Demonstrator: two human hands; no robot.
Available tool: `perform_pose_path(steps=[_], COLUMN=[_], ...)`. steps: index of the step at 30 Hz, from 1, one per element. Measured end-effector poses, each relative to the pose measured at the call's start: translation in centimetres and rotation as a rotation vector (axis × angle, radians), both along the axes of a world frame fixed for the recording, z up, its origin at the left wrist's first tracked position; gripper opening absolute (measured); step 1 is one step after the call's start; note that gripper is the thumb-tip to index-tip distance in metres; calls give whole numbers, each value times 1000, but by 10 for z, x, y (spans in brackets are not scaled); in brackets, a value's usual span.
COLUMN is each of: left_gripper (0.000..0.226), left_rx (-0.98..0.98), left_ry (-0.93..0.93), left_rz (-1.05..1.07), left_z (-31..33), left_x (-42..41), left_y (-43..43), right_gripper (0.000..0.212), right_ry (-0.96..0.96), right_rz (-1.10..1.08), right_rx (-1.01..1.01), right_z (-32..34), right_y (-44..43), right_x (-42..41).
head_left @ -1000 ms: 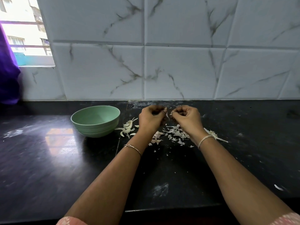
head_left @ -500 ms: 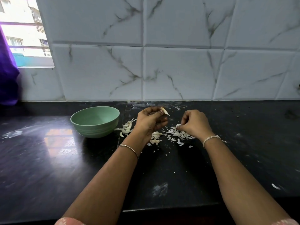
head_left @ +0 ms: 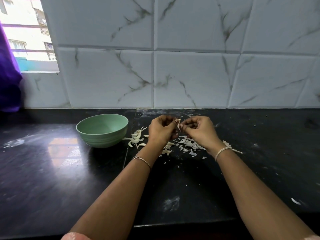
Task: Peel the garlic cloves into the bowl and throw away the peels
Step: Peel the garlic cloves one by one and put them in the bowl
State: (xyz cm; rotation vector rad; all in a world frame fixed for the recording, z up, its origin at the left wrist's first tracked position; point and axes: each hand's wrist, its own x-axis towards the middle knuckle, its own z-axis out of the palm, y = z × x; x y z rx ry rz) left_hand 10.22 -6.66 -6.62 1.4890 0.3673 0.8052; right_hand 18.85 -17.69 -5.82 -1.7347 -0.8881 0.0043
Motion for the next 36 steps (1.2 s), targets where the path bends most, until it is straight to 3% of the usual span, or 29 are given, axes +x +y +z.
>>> perform_pose_path(steps=[7,14,21,28,36], left_gripper=[4,4,3,6,14], left_rx=[106,155,-18,-162,15], left_ry=[20,46,29,43,127], left_rz=[-32,6,-99,-134,-33], left_z=[1,1,4,7,0], left_x=[0,-1,-2,-4,-3], left_y=[-3,-2,-4,-5,1], right_gripper=[10,5,18,8,14], right_ry=[96,28,-25,-3,210], right_rz=[20,1,42,101,136], right_rx=[109,125,127,190,411], right_z=[2,3,3,5,13], right_y=[-1,0,-1,-3,-11], right_x=[-3,-5,-4,-4,-4])
